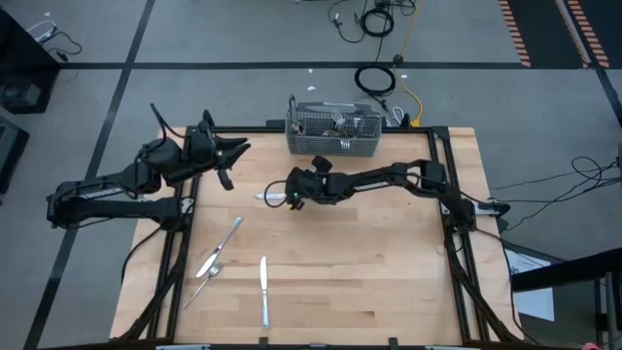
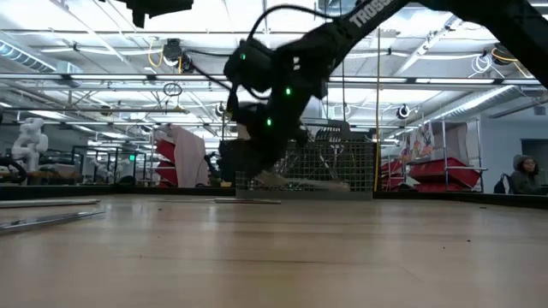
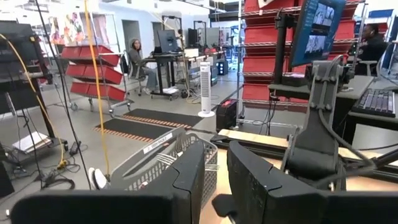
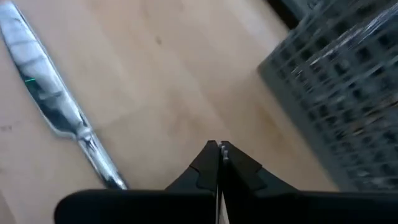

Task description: Sort silverware

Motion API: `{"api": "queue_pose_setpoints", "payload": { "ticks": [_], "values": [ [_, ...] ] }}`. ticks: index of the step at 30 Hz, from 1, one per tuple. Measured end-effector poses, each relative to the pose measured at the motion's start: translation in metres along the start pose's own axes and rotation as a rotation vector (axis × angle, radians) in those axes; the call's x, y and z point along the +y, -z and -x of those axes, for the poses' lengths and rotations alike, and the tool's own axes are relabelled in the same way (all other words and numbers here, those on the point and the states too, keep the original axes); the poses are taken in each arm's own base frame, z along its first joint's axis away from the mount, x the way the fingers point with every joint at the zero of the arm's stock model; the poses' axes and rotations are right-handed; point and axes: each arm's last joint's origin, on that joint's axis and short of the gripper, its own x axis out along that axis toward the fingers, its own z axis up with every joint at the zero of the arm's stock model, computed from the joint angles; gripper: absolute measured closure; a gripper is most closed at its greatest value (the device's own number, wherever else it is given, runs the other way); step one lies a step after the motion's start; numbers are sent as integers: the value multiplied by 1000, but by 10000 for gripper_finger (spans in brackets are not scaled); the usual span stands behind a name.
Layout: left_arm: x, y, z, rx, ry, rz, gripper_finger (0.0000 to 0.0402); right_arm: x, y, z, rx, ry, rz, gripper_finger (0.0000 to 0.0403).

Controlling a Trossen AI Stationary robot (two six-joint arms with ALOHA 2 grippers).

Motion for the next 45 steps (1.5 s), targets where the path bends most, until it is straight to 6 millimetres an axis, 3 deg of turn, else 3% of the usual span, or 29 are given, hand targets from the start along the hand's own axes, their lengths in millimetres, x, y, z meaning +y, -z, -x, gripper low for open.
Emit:
{"api": "queue_pose_setpoints", "payload": {
  "ticks": [4,10,17,20,23,26,31,33,37,45],
  "values": [
    [1,-1,2,-11,-1,0,325,-7,-20,19,-43,-38,-14,401],
    [1,-3,4,-19,-6,0,325,-37,-72,80,-222,-247,-131,402],
    [2,-5,7,-37,-7,10,325,-109,-119,177,-553,-251,-177,402],
    [2,-8,8,-67,-8,18,325,-144,-128,197,-647,-182,-164,403],
    [2,-11,8,-105,-6,25,325,-173,-130,205,-728,-139,-178,403],
    [2,-15,8,-141,-3,32,325,-193,-115,201,-843,-176,-268,403],
    [2,-16,8,-154,-3,35,325,-208,-48,169,-1019,-203,-497,403],
    [2,-16,8,-154,-2,35,325,-213,-24,166,-1139,-216,-595,403],
    [2,-16,8,-155,-8,35,325,-212,19,151,-1187,-186,-695,403],
    [4,-16,8,-151,-66,39,325,-220,50,129,-1189,-138,-755,403]
  ]
}}
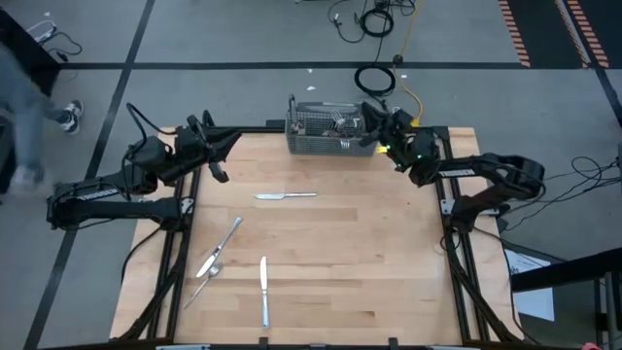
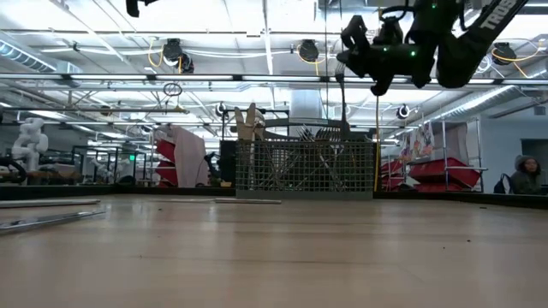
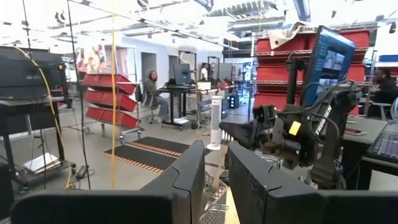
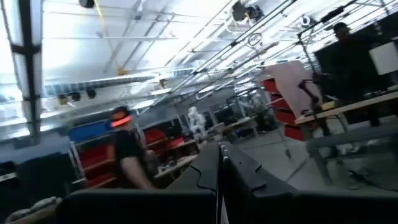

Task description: Sort silverware

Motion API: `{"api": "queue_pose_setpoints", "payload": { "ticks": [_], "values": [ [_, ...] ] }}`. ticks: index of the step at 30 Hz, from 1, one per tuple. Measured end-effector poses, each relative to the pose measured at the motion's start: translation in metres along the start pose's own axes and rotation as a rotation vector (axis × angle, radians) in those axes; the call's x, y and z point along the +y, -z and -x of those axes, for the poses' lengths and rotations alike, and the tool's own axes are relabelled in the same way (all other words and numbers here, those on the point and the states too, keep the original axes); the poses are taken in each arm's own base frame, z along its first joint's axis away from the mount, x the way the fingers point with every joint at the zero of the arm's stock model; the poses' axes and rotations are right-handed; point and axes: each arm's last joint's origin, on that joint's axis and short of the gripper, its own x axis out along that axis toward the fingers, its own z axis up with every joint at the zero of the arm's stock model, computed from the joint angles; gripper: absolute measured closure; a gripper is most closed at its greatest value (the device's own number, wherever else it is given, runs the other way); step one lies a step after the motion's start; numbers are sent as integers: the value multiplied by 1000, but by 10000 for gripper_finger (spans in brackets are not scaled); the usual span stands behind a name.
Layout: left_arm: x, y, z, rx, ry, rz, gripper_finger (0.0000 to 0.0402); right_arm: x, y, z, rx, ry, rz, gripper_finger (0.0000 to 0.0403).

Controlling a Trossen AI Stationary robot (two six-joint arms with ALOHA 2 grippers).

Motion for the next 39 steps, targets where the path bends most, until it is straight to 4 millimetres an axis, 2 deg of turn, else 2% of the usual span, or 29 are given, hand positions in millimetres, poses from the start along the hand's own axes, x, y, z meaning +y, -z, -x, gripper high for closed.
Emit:
{"api": "queue_pose_setpoints", "payload": {
  "ticks": [9,14,22,26,34,37,39],
  "values": [
    [0,0,0,1,-2,0,325,-22,26,-6,-43,-25,-70,403],
    [0,0,0,2,-3,0,325,-32,49,-5,34,15,-65,403],
    [0,0,0,2,-3,0,325,-42,62,-5,74,49,-35,397],
    [0,0,0,3,-3,0,325,-43,58,-6,61,57,-32,362],
    [0,1,0,10,-3,0,325,-40,50,-7,85,54,-12,251],
    [0,4,0,45,-8,56,325,-31,32,-8,29,26,-15,228],
    [0,13,0,129,-33,119,325,-19,10,-7,-39,-20,20,222]
  ]
}}
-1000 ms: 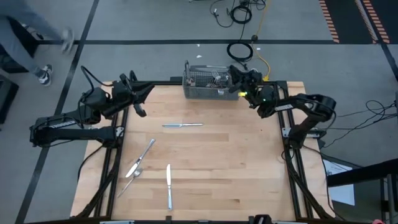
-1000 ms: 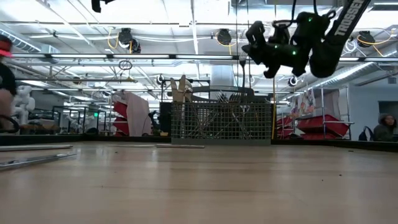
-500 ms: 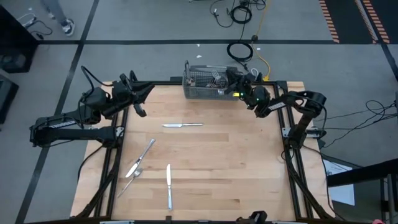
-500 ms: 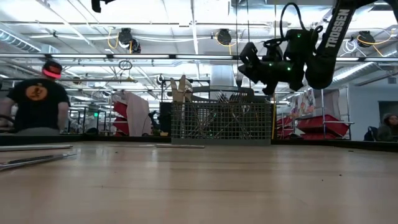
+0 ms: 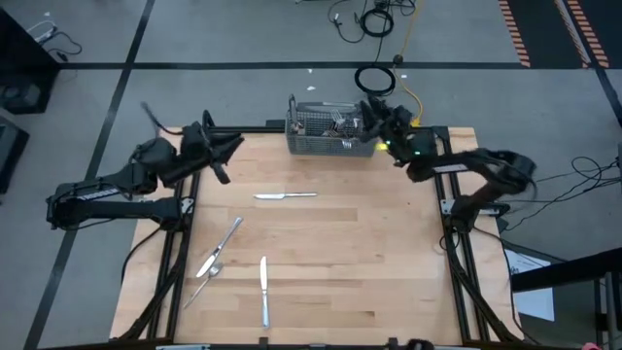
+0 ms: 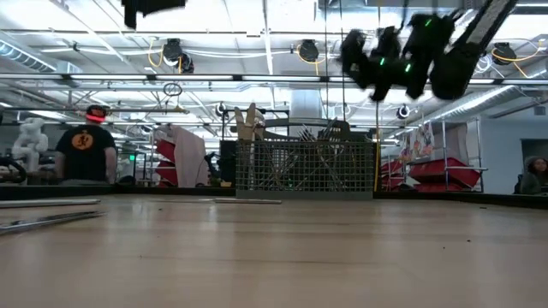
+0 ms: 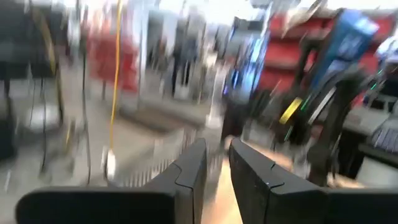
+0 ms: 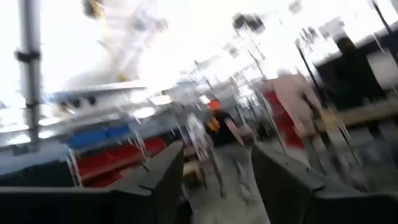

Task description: Sort silverware

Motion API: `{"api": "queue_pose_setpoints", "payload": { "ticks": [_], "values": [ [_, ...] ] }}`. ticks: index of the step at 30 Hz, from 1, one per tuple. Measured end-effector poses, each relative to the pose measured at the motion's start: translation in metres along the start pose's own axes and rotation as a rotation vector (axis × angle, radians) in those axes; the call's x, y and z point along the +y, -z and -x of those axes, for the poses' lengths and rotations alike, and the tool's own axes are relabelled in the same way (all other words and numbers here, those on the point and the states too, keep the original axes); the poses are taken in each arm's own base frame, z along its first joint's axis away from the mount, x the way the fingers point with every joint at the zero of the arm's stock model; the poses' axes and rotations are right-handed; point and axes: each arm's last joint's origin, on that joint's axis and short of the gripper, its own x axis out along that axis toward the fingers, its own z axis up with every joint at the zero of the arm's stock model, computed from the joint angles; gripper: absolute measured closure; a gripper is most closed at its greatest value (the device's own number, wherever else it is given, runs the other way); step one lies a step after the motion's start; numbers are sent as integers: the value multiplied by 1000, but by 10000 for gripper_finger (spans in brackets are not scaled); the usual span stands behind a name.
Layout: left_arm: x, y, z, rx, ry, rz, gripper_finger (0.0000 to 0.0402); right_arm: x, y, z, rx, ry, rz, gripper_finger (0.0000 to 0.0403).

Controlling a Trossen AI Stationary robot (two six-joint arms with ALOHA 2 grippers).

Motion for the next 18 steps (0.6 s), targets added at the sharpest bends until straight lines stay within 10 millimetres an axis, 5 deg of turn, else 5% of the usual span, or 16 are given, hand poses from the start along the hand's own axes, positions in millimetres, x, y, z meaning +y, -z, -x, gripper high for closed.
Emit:
{"api": "queue_pose_setpoints", "payload": {
  "ticks": [4,7,11,18],
  "values": [
    [1,29,-7,265,-46,93,325,27,-39,3,56,-122,84,224],
    [-2,52,-18,451,-74,89,325,50,-46,8,360,-211,187,228],
    [-7,79,-38,624,-102,43,325,68,-33,23,775,-275,335,229],
    [-13,122,-66,830,-124,-3,325,84,7,31,956,-297,302,253]
  ]
}}
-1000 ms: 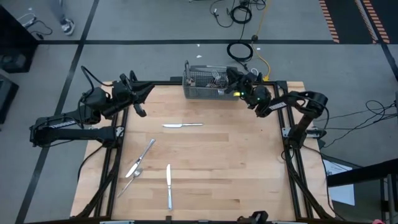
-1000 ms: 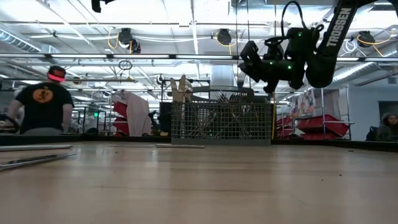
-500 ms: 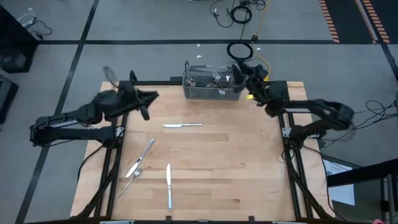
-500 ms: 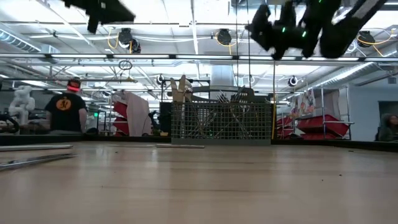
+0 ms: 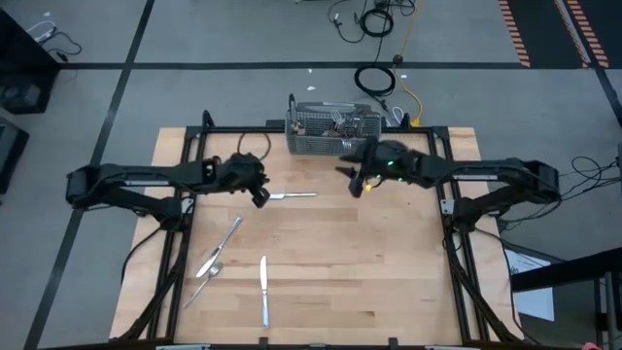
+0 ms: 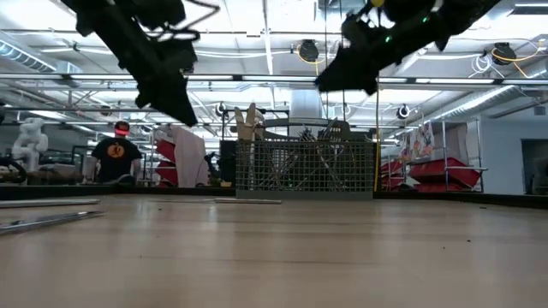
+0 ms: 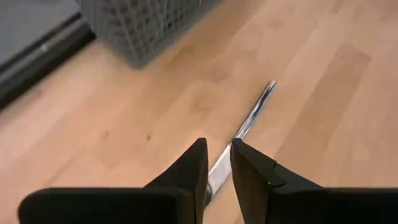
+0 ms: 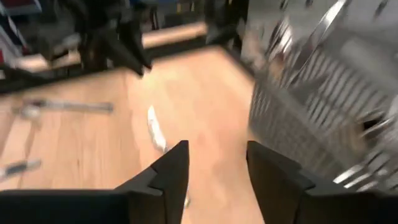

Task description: Sort silverware

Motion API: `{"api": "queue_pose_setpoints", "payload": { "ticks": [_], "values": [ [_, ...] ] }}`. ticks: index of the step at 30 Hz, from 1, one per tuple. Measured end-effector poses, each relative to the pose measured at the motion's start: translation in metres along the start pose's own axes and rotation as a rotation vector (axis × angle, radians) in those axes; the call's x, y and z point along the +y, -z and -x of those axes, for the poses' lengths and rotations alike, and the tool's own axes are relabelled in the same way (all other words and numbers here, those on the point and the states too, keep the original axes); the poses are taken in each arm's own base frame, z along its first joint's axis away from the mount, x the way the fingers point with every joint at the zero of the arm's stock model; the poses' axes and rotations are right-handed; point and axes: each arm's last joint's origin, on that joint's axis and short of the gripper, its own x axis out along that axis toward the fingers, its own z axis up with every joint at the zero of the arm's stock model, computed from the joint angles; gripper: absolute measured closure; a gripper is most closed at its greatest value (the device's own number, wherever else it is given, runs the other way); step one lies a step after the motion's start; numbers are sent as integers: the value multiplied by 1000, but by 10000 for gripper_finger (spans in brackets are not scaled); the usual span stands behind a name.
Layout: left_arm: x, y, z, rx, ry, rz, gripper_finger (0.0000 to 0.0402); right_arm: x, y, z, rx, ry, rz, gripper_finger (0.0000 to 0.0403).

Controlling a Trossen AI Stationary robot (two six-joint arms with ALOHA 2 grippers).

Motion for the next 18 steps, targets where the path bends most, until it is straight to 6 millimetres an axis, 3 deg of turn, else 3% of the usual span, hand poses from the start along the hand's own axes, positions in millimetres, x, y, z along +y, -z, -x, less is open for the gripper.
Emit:
{"api": "queue_pose_setpoints", "payload": {
  "ticks": [6,11,18],
  "values": [
    [-2,1,-8,19,7,46,325,16,30,-46,60,-43,-3,304],
    [0,-1,2,-13,20,54,325,20,49,-74,44,-53,-42,391],
    [2,2,7,15,10,14,325,23,73,-98,106,-112,-20,402]
  ]
}}
